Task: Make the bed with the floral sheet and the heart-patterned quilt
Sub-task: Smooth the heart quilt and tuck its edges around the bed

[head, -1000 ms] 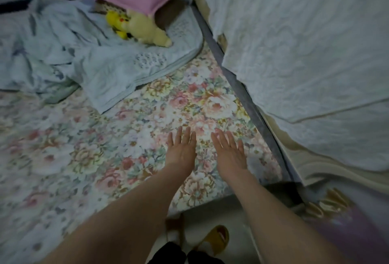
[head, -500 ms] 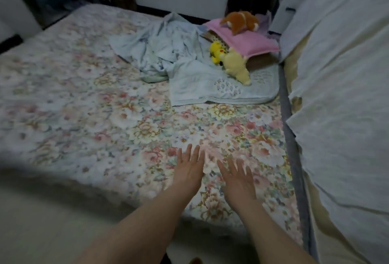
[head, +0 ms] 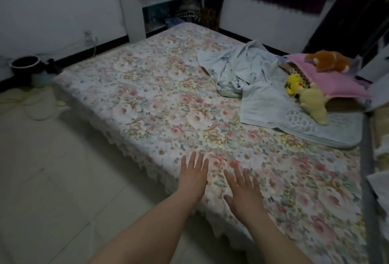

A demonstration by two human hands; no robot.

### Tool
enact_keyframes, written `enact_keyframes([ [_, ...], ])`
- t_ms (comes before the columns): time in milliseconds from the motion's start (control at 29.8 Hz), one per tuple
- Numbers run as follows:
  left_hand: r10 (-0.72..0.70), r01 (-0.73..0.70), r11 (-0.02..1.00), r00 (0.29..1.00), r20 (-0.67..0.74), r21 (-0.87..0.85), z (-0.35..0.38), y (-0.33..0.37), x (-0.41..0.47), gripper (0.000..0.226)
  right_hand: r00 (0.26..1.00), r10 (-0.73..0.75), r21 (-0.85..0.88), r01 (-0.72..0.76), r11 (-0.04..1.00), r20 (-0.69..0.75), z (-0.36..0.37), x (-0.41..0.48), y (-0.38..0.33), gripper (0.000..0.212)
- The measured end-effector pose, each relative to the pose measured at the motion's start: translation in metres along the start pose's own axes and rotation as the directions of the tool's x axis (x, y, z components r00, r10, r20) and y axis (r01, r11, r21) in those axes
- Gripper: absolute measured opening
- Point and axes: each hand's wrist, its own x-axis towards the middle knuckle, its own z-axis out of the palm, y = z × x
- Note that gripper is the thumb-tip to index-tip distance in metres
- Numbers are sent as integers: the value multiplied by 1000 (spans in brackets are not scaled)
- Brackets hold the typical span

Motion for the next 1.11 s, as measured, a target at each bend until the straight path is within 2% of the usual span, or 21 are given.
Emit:
enact_keyframes([
  [34, 4, -4, 1000, 1000, 9, -6, 0, 0, -2, 71, 1000, 5, 0, -5, 1000, -9, 1, -2, 0, 72],
  [268, -53, 52, 998, 999, -14, -31, 11, -118, -33, 71, 996, -59, -60, 56, 997, -61, -7, 22, -108, 73],
  [536, -76, 76, 997, 997, -12, -31, 7, -177, -38, 69, 992, -77, -89, 68, 994, -97, -13, 35, -165, 74],
  [771, -59, 59, 998, 998, -31, -11, 2, -195, -33, 69, 992, -53, -77, 44, 996, -115, -22, 43, -177, 75],
  [905, -5, 5, 1000, 1000, -20, -23, -4, -181, -25, 69, 988, 11, -43, -18, 999, -154, -20, 38, -159, 74],
  [1106, 98, -97, 995, 995, -11, 34, -19, -145, -6, 68, 988, 126, -22, -129, 991, -91, -23, 26, -117, 74],
])
